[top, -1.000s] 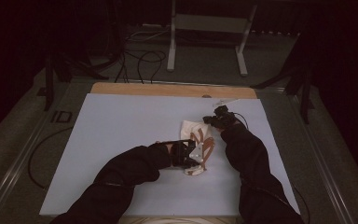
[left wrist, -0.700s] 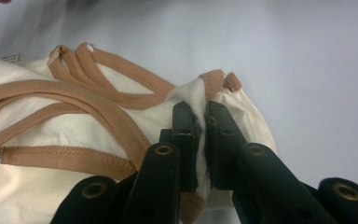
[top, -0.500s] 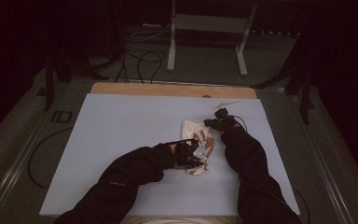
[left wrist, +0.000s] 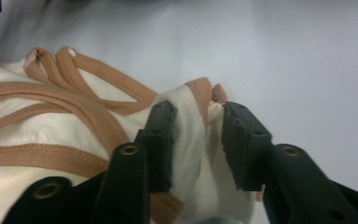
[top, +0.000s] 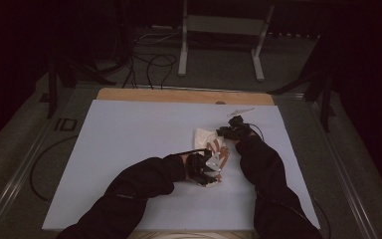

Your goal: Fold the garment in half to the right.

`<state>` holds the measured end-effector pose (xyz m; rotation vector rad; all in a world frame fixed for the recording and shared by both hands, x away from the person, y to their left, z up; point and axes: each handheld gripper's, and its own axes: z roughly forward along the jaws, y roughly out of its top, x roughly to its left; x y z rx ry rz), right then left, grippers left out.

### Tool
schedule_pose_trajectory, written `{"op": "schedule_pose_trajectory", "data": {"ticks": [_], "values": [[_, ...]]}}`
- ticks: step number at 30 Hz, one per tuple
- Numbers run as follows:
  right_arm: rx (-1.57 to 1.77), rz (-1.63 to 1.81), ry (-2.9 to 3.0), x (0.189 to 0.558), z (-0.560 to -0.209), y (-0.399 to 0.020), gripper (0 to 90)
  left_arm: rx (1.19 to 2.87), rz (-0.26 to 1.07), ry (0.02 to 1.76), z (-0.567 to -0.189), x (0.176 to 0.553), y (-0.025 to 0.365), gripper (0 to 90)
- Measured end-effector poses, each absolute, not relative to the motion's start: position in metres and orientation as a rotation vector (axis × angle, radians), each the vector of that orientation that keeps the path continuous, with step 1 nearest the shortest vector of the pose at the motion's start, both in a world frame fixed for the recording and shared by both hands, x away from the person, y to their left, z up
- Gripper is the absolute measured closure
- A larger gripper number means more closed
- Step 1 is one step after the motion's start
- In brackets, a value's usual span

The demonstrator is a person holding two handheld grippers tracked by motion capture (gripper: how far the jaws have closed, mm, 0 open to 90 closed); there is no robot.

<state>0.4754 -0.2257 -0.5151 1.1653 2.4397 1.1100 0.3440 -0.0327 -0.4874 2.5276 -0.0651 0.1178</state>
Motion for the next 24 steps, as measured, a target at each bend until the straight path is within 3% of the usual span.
{"op": "schedule_pose_trajectory", "data": {"ticks": [3, 4, 10, 11, 12, 18, 24], "values": [[1.172, 1.131, 2.439, 0.475, -0.511, -0.227, 61.6, 2.496, 0.112, -0.058, -0.48, 0.345, -0.026, 59.2], [1.168, 1.132, 2.44, 0.475, -0.507, -0.227, 55.6, 2.478, 0.107, -0.05, -0.477, 0.346, -0.023, 51.0], [1.174, 1.182, 2.398, 0.469, -0.487, -0.227, 48.5, 2.396, 0.115, 0.025, -0.456, 0.347, -0.006, 35.3], [1.159, 1.188, 2.404, 0.468, -0.484, -0.226, 48.2, 2.382, 0.116, 0.045, -0.453, 0.348, -0.002, 30.0], [1.142, 1.189, 2.411, 0.465, -0.477, -0.222, 46.6, 2.368, 0.102, 0.041, -0.452, 0.348, 0.001, 18.6], [1.09, 1.215, 2.444, 0.453, -0.464, -0.21, 45.4, 2.321, 0.107, 0.108, -0.446, 0.35, 0.026, 5.8], [0.994, 1.205, 2.501, 0.436, -0.459, -0.19, 45.9, 2.303, 0.133, 0.22, -0.451, 0.347, 0.059, 0.2]]}}
